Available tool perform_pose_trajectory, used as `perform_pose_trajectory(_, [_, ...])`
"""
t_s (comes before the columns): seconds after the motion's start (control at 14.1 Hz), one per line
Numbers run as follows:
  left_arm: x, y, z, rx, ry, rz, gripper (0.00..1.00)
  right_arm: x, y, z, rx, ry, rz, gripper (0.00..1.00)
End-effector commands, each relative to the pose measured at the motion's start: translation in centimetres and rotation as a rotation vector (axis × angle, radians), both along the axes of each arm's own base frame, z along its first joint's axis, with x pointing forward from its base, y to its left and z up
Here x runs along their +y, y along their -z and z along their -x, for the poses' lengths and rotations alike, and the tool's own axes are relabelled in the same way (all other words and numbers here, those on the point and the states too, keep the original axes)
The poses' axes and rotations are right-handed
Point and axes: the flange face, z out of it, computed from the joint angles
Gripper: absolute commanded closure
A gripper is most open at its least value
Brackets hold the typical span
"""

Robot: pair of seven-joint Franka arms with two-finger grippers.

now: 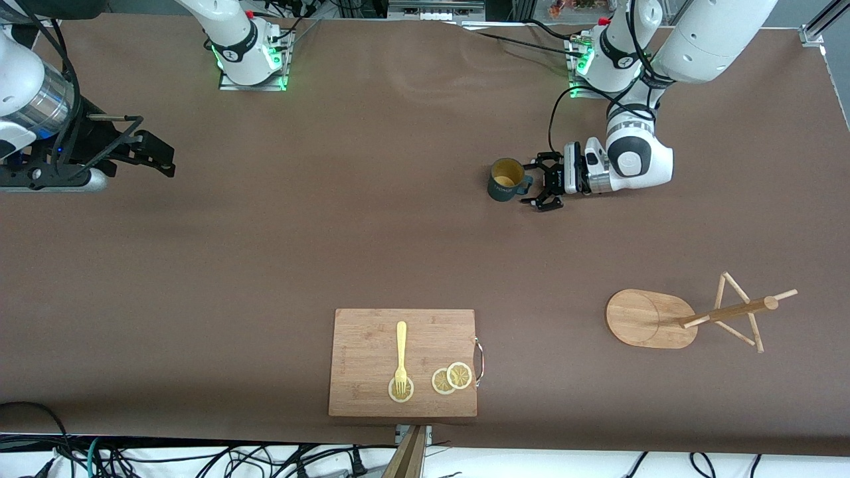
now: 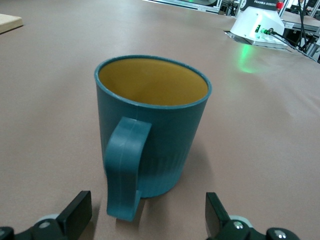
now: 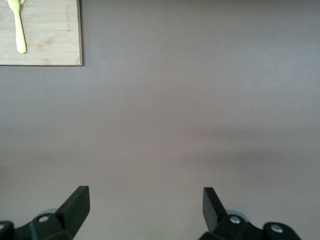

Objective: Pass cup and hang on rack
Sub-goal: 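Move the left gripper to the mug handle and grasp it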

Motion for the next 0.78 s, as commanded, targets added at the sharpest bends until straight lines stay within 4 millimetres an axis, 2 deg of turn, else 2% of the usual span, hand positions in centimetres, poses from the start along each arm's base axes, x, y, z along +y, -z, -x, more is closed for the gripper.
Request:
perform_pose_trajectory(0.0, [-0.25,0.09,0.76,-0.025,-0.004,0.018,0.00,0.10,-0.47,-0.30,-0.011,0.004,0.006,0.00])
perform_pose_trajectory(0.14, [-0.31,0.17,0.89,-0.034,0.004,0.019,0.03,0.29,-0.47,-0.27,-0.010,0.003,0.005,0.00])
perform_pose_trajectory(0.21, [-0.61,0.13,0.96,-0.033,0.008,0.024,0.12,0.20,-0.46,-0.28,-0.010,0.002,0.005,0.00])
perform_pose_trajectory(0.28, [-0.73,0.12,0.99,-0.034,0.011,0.024,0.23,0.20,-0.46,-0.28,-0.010,0.002,0.005,0.00])
perform_pose_trajectory(0.35, [-0.80,0.11,1.00,-0.035,0.011,0.025,0.38,0.29,-0.46,-0.27,-0.010,0.002,0.005,0.00])
perform_pose_trajectory(0.43, [-0.87,0.10,1.02,-0.033,0.011,0.026,0.70,0.29,-0.46,-0.27,-0.010,0.001,0.005,0.00])
perform_pose_trajectory(0.5, [-0.87,0.15,1.05,-0.033,0.011,0.026,0.74,0.37,-0.47,-0.26,-0.010,0.001,0.005,0.00])
perform_pose_trajectory(0.57, [-0.87,0.16,1.05,-0.033,0.011,0.026,0.84,0.29,-0.46,-0.27,-0.010,0.002,0.005,0.00])
perform_pose_trajectory(0.64, [-0.87,0.16,1.05,-0.036,0.013,0.026,0.98,0.20,-0.46,-0.28,-0.010,0.004,0.005,0.00])
perform_pose_trajectory(0.71, [-0.87,0.21,1.09,-0.038,0.015,0.027,1.00,0.29,-0.47,-0.27,-0.010,0.001,0.005,0.00])
